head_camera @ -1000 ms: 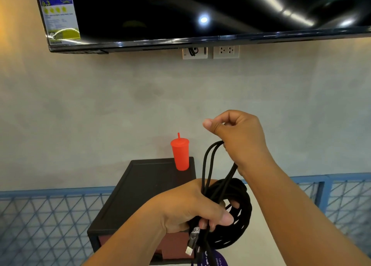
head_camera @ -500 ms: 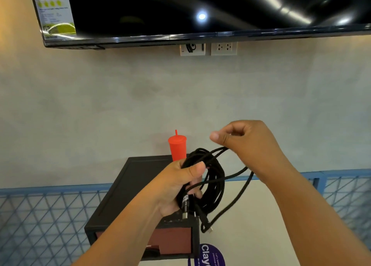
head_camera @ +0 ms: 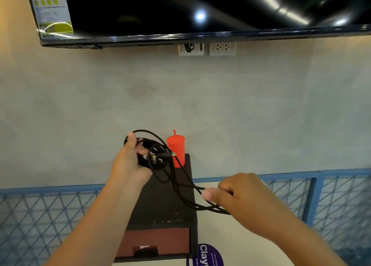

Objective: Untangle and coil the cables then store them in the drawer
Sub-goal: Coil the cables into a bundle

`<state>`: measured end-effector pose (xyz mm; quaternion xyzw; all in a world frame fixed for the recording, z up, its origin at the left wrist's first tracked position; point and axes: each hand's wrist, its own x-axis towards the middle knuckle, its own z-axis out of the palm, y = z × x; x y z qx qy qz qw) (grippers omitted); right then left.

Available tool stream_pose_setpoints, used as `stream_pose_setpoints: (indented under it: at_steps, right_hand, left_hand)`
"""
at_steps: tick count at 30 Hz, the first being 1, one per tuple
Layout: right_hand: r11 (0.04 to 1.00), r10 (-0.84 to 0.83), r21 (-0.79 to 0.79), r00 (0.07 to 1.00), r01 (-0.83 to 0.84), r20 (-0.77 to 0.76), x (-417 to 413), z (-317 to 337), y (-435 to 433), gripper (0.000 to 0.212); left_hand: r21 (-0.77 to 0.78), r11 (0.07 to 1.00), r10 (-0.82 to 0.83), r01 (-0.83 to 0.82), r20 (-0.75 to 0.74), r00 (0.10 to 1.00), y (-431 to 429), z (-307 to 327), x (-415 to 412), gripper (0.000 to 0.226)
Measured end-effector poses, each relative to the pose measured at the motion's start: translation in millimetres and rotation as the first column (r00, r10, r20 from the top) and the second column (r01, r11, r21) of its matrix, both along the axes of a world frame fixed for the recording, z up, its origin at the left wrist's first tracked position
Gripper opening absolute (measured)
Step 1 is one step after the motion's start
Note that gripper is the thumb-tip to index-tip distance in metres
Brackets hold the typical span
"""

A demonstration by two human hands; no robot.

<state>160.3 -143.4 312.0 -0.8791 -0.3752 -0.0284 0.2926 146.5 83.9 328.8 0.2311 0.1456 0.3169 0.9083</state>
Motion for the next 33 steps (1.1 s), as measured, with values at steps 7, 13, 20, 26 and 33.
stream_pose_setpoints:
  at_steps: [7,13,20,26,33]
  right_hand:
    - [0.974,-0.213,0.118,0.96,0.194,0.179,33.3,-7.2,2.3,0.058]
    - [0.86,-0.465,0.314,0.87,0.402,0.161,106.8,-40.1,-19.8,0.056]
    - [0.447,-0.29,0.685,0.818,0.575,-0.497,128.1,-70.5,-34.8,0.046]
    - [0.88,-0.309,0.26,0.895,0.397,-0.321,123.4,-73.1,-27.2,0.024]
    - [0.882,0.305,0.439,0.916,-0.168,-0.261,61.7,-20.3,43.6,0.072]
  left_hand:
    - [-0.031,0.99,-0.141,0.138,-0.201,0.969,-4.6,-5.6,-11.9,0.041]
    - [0.072,0.987,-0.134,0.14,-0.084,0.987,7.0,7.5,-19.3,0.044]
    - [0.747,0.648,0.18,0.15,-0.341,0.923,-4.7,6.4,-19.9,0.034]
    - [0.736,0.61,0.036,0.295,-0.397,0.917,-14.8,8.5,-23.1,0.037]
    - [0.858,0.28,0.034,0.43,-0.457,0.889,-56.6,8.6,-11.7,0.031]
